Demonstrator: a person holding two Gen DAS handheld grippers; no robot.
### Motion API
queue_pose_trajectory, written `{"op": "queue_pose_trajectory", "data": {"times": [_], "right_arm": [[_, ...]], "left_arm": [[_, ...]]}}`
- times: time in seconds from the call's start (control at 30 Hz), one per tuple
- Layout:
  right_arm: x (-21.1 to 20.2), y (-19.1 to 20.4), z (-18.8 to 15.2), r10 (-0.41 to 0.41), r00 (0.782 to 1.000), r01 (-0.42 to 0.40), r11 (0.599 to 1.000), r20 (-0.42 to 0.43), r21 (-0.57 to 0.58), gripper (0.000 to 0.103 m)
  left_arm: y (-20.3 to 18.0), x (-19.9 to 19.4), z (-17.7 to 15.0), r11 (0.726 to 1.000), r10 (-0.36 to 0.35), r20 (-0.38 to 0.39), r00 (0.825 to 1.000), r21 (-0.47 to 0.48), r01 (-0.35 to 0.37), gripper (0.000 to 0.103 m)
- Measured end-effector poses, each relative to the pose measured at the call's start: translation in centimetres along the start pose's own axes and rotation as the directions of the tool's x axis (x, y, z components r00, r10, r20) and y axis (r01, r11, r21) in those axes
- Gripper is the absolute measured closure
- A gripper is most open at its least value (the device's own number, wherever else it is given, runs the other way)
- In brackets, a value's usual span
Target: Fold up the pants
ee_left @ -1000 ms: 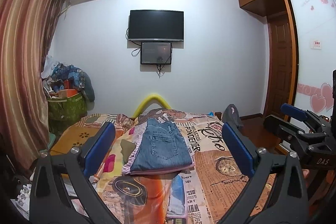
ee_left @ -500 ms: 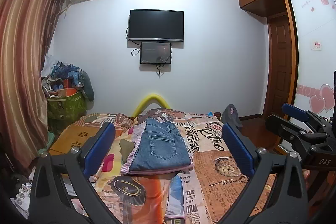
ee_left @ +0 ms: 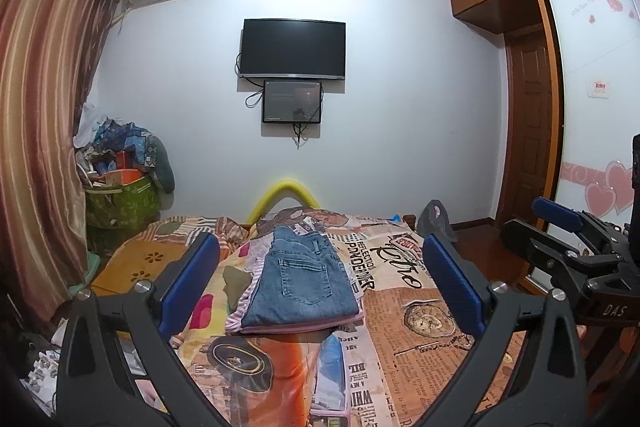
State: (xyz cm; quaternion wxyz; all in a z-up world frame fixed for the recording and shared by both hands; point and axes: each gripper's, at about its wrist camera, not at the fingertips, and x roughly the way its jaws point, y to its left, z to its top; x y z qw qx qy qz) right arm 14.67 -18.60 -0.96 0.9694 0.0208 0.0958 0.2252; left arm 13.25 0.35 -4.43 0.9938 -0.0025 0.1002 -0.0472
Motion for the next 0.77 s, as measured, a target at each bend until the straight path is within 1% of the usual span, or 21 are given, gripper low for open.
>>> {"op": "queue_pose_trajectory", "data": {"times": [0.77], "right_arm": [[-0.27, -0.18, -0.13, 0.004, 1.000, -0.004, 1.000, -0.011, 0.002, 0.001]], "left_arm": [[-0.29, 0.13, 0.16, 1.000, -0.017, -0.016, 1.000, -0.016, 0.017, 0.000]]}}
